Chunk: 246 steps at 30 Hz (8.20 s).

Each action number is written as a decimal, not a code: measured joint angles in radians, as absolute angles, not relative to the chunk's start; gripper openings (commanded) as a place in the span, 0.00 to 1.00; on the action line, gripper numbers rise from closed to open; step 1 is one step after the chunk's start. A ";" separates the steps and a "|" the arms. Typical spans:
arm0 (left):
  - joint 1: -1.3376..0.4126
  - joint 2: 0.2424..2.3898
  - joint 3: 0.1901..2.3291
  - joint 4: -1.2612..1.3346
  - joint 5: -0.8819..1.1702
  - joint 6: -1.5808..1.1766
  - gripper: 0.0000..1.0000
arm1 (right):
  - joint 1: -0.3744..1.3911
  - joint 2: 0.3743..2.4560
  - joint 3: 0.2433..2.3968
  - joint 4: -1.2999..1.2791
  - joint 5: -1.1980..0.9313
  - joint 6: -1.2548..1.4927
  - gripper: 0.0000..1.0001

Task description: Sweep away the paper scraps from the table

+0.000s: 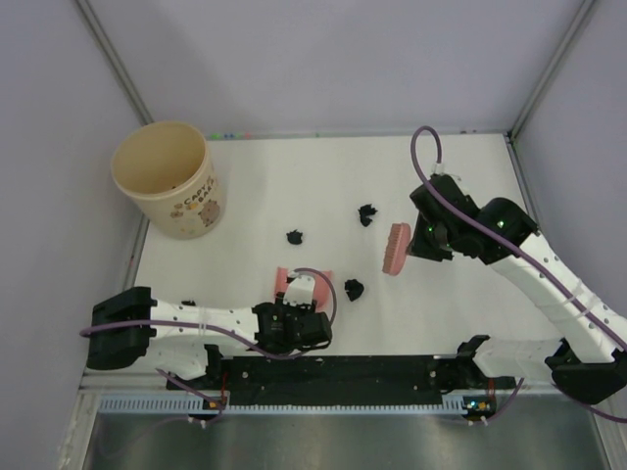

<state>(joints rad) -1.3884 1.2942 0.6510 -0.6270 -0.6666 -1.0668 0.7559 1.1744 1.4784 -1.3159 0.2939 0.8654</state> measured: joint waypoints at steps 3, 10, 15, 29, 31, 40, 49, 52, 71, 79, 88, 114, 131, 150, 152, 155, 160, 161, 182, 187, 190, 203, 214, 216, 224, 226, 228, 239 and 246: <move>-1.389 1.295 0.646 -0.615 -0.667 -1.061 0.47 | 0.756 1.172 1.469 -1.309 0.294 0.865 0.00; -1.389 1.295 0.637 -0.599 -0.667 -1.060 0.41 | 0.756 1.168 1.456 -1.303 0.294 0.866 0.00; -1.390 1.295 0.636 -0.591 -0.667 -1.055 0.31 | 0.756 1.151 1.420 -1.297 0.293 0.866 0.00; -1.389 1.163 0.699 -0.746 -0.664 -1.007 0.00 | 0.756 1.144 1.367 -1.248 0.295 0.822 0.00; -1.389 1.130 0.719 -0.779 -0.643 -0.983 0.00 | 0.756 1.144 1.365 -1.229 0.297 0.797 0.00; -1.389 1.011 0.766 -0.899 -0.509 -0.865 0.00 | 0.755 1.148 1.272 -1.146 0.321 0.704 0.00; -1.400 1.048 0.766 -0.893 -0.425 -0.795 0.00 | 0.754 1.145 1.113 -1.017 0.308 0.627 0.00; -1.410 1.074 0.765 -0.883 -0.420 -0.785 0.00 | 0.754 1.135 1.078 -0.975 0.297 0.594 0.00; -1.416 1.209 0.762 -0.735 -0.374 -0.651 0.00 | 0.757 1.190 1.021 -0.818 0.132 0.463 0.00; -1.416 1.256 0.762 -0.686 -0.366 -0.614 0.00 | 0.759 1.210 1.021 -0.768 0.095 0.415 0.00; -1.416 1.288 0.762 -0.644 -0.359 -0.598 0.00 | 0.780 1.232 0.993 -0.695 0.048 0.331 0.00; -1.417 1.306 0.762 -0.621 -0.398 -0.624 0.00 | 0.825 1.131 0.987 -0.735 0.000 0.417 0.00; -1.417 1.224 0.768 -0.669 -0.488 -0.671 0.00 | 0.825 1.065 1.122 -0.819 0.359 0.458 0.00; -1.414 1.264 1.178 -0.989 -0.622 -0.741 0.00 | 0.825 0.906 1.109 -0.929 0.527 0.609 0.00; -1.405 1.268 1.225 -1.017 -0.628 -0.747 0.00 | 0.825 0.906 1.115 -0.960 0.544 0.624 0.00; -1.383 1.268 1.290 -1.049 -0.631 -0.750 0.00 | 0.825 0.902 1.132 -0.987 0.567 0.641 0.00; -1.340 1.268 1.383 -1.110 -0.646 -0.750 0.00 | 0.825 0.874 1.133 -0.977 0.542 0.658 0.00; -1.333 1.268 1.396 -1.123 -0.649 -0.750 0.00 | 0.825 0.871 1.132 -0.969 0.522 0.659 0.00; -0.959 1.265 1.640 -1.274 -0.600 -0.673 0.00 | 0.825 0.912 1.033 -0.826 0.244 0.692 0.00; -0.858 1.266 1.714 -1.285 -0.561 -0.643 0.00 | 0.825 0.912 1.033 -0.817 0.226 0.691 0.00; -0.786 1.266 1.764 -1.287 -0.526 -0.628 0.00 | 0.825 0.913 1.033 -0.808 0.215 0.691 0.00; -0.403 1.388 2.001 -1.285 -0.257 -0.591 0.00 | 0.825 0.911 1.025 -0.804 0.161 0.694 0.00; -0.083 1.464 2.054 -1.226 0.055 -0.626 0.00 | 0.825 0.910 1.021 -0.814 0.126 0.701 0.00; -0.044 1.468 2.053 -1.208 0.103 -0.639 0.00 | 0.825 0.910 1.021 -0.818 0.122 0.701 0.00; 0.147 1.463 1.972 -1.069 0.322 -0.725 0.00 | 0.825 0.912 1.021 -0.834 0.097 0.699 0.00; 0.188 1.459 1.927 -1.023 0.375 -0.756 0.00 | 0.825 0.913 1.021 -0.839 0.087 0.697 0.00; 0.224 1.447 1.865 -0.960 0.433 -0.794 0.00 | 0.825 0.918 1.021 -0.842 0.080 0.692 0.00; 0.349 1.409 1.726 -0.708 0.619 -0.999 0.00 | 0.825 0.947 1.023 -0.861 0.052 0.681 0.00; 0.371 1.354 1.597 -0.512 0.680 -1.170 0.00 | 0.825 0.967 1.036 -0.882 0.051 0.678 0.00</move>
